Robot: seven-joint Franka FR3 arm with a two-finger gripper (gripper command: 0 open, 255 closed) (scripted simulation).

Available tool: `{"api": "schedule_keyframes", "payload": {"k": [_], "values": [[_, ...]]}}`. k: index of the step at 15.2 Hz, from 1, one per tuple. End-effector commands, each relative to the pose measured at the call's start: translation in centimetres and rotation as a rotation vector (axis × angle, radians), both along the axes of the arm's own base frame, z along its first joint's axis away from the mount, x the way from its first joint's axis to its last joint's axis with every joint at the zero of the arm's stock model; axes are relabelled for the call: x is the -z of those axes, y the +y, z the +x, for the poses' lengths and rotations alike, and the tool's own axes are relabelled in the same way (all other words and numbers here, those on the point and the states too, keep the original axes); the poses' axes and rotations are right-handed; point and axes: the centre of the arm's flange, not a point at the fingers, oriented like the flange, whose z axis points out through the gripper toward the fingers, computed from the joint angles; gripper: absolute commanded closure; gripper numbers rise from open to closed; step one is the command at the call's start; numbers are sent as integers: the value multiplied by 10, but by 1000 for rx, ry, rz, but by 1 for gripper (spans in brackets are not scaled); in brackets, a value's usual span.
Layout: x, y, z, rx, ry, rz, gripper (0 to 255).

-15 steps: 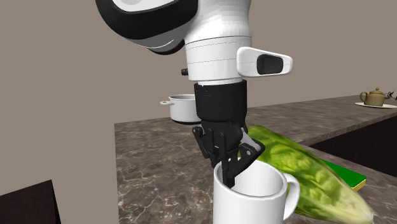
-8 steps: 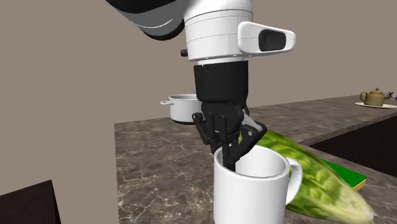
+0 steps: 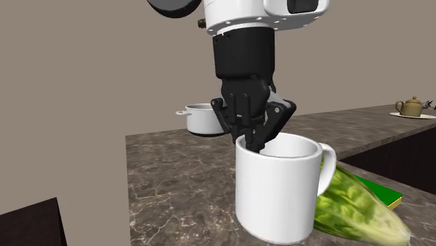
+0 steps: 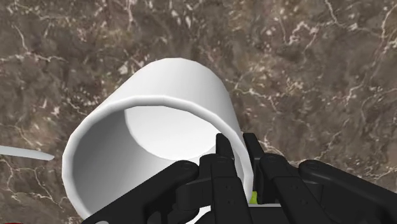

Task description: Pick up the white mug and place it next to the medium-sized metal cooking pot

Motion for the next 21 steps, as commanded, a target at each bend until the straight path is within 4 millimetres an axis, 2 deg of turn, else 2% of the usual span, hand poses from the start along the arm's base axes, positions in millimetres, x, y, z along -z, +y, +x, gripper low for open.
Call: {"api": "schedule_keyframes", "payload": {"k": [1,21], "values": [[-12,0,0,0,0,0,255],[-118,0,0,0,0,0,255]]}}
